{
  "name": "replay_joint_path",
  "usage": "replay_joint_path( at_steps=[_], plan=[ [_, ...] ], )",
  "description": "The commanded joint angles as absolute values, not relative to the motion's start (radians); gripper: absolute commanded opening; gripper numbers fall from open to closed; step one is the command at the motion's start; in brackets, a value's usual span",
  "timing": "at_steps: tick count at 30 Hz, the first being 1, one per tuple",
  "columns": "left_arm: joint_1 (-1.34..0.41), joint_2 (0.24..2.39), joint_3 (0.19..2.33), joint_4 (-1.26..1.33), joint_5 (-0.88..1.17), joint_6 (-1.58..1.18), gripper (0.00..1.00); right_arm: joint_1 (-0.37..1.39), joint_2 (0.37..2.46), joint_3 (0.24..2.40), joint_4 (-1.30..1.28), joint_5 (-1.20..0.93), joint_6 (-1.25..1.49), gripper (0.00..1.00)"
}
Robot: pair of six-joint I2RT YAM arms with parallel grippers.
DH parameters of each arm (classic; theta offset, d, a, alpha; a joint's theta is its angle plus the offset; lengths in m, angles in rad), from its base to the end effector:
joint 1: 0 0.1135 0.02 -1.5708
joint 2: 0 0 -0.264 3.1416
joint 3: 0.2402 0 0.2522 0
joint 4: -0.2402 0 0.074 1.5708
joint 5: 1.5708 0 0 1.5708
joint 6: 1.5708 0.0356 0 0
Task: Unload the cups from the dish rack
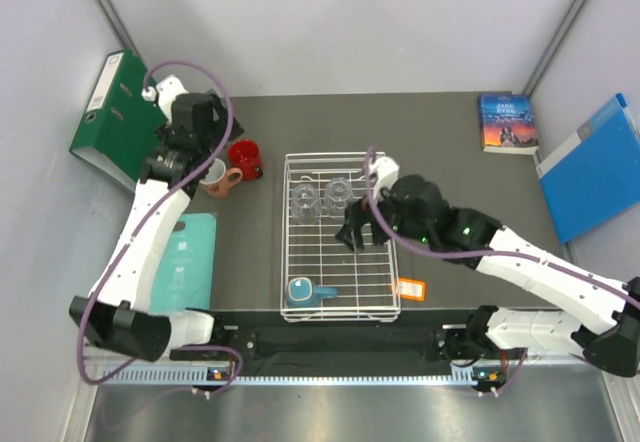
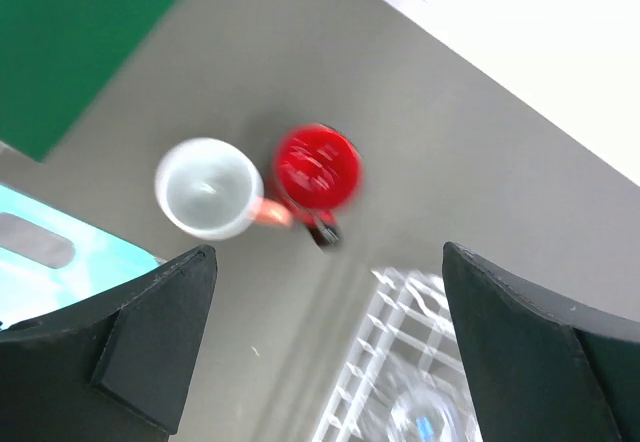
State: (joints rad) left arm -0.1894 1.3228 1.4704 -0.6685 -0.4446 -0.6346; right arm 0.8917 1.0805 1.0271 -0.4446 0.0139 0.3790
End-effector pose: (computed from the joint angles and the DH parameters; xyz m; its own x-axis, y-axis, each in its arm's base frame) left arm 0.2786 -0.0378 0.4120 -0.2772 -0.4918 -0.8254 -0.4479 0.8261 -0.3419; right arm 0.1510 0.1863 0.3409 -0.5638 -0.1094 -0.8187 -0.6047 0.7298 0.3189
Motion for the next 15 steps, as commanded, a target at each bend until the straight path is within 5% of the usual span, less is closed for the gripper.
replay_joint_path(
  at_steps=[1,15],
  plan=[
    [-0.320,1.230,1.392,-0.701,-0.506,-0.675,0.99,1.098,1.107,1.012,-0.486,0.083,0.348,0.97],
    [-0.459,1.137,1.236,-0.750,-0.545,-0.738,0.99,1.377,1.265,1.014,-0.394,0.134,0.313,1.00]
  ],
)
